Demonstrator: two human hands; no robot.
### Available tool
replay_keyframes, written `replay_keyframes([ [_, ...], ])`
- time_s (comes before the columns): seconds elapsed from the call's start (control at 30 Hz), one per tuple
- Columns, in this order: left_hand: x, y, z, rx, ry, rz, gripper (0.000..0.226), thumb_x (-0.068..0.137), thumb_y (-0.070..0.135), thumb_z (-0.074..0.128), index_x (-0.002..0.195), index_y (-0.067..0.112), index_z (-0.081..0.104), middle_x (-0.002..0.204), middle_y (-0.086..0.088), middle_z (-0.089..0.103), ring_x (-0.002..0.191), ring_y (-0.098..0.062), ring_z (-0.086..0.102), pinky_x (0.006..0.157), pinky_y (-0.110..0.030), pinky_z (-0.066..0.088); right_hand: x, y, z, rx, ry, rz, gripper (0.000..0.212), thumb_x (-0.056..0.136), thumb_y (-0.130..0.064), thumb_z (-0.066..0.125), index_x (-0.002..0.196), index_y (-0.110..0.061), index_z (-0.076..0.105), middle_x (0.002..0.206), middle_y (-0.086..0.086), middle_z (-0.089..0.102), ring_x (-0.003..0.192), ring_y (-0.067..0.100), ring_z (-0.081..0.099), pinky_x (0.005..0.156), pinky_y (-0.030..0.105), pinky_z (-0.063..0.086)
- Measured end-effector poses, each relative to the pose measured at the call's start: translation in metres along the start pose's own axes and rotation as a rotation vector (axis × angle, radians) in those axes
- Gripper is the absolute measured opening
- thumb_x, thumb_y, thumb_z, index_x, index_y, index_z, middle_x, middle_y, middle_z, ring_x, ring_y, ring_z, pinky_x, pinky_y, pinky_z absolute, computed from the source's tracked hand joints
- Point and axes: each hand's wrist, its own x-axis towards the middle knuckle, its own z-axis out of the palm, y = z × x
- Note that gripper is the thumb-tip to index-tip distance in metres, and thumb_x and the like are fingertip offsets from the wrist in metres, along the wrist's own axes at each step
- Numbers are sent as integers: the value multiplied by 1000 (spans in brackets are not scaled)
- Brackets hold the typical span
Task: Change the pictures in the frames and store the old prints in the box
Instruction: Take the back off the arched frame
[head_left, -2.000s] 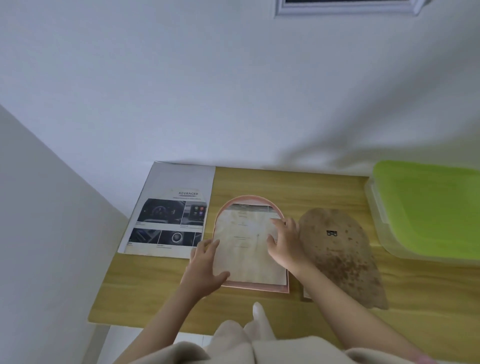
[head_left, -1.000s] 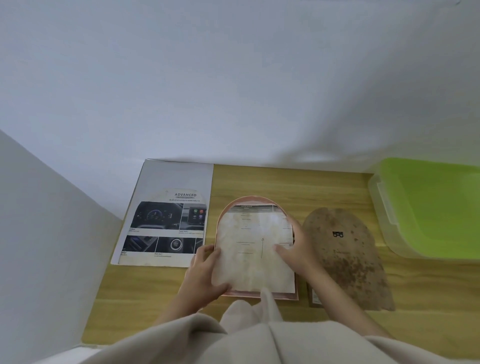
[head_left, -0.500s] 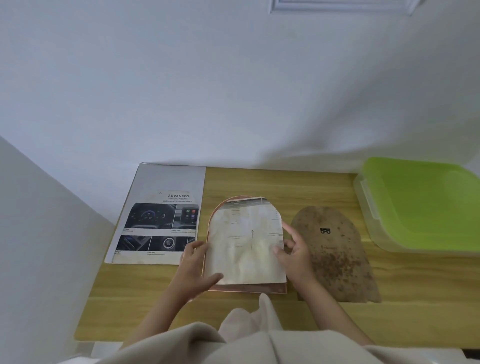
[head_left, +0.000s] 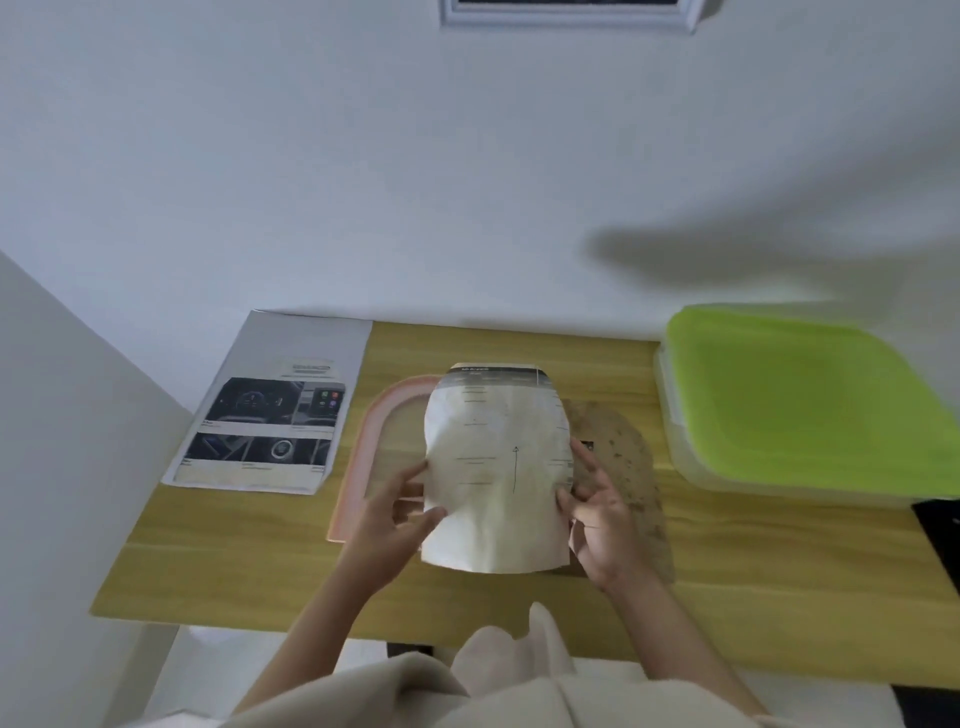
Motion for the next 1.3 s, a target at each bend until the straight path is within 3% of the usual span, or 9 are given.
replay_keyframes([
  [0.07,-10,15,28,-20,19,-1,52,79,17,72,122,35,48,99,2,64,88,-16,64,78,-33,56,-12,-10,-33,13,41,-2,63,85,19,44,125,-28,57,88,12,66,73,21,59,55,26,48],
  [0.17,-28,31,73,-36,11,-10,50,78,14,72,120,31,51,94,1,64,79,-15,64,73,-34,57,-39,-25,-82,8,95,-39,56,88,17,46,126,-23,53,102,13,70,91,21,67,81,32,57],
  [0.3,-54,37,134,0,-16,-24,47,77,7,71,115,28,54,88,4,63,69,-2,60,69,-24,55,-69,-27,-147,-227,233,-10,58,86,11,54,128,-28,51,92,11,71,62,2,62,55,13,48],
  [0.47,-80,35,197,11,-44,-86,47,76,4,71,113,28,55,85,4,65,69,-1,61,65,-17,52,-92,-18,-209,-348,320,26,57,82,12,58,124,-26,53,75,3,71,63,7,62,55,15,48],
  [0.57,-86,40,228,40,-67,-108,46,76,7,71,117,22,56,87,4,65,70,-5,61,66,-15,51,-98,-20,-238,-388,358,28,56,81,13,59,124,-23,54,75,5,71,69,17,62,67,24,51],
  [0.8,-72,60,283,196,-154,-82,55,83,14,64,135,14,45,101,3,59,82,-6,55,72,-14,44,-94,-29,-293,-645,474,-15,36,81,0,64,116,-12,63,74,-5,63,67,14,60,61,25,48],
  [1.0,-57,71,310,269,-199,-75,53,83,11,61,134,14,46,105,0,54,88,-14,55,83,-28,51,-77,-26,-318,-927,520,-191,33,86,-10,61,119,-13,61,111,5,63,104,22,58,87,32,48],
  [1.13,-50,69,321,306,-183,-76,51,83,6,58,132,13,48,109,-5,52,84,-12,54,57,-4,44,-69,-19,-317,-1142,579,-267,31,86,-14,61,117,-15,62,103,7,57,94,24,54,67,31,45],
  [1.3,-48,66,325,350,-142,-56,53,83,8,57,135,12,45,112,1,41,95,-13,50,86,-17,43,-67,0,-323,-1302,627,-460,29,79,-12,70,108,-13,67,93,12,52,86,30,54,57,32,48],
])
